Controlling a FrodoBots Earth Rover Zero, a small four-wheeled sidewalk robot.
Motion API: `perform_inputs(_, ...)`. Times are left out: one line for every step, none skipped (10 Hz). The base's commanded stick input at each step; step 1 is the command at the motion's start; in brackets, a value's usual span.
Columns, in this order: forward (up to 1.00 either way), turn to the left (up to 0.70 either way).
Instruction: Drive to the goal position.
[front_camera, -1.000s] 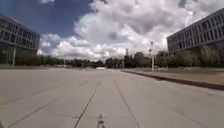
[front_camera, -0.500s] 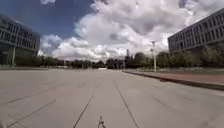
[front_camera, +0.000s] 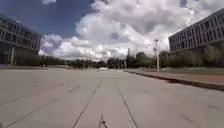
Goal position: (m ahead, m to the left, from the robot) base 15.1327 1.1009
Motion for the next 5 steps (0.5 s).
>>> perform_inputs(1.0,0.3)
perform_inputs(1.0,0.21)
perform_inputs(1.0,0.0)
perform_inputs(1.0,0.0)
perform_inputs(1.0,0.0)
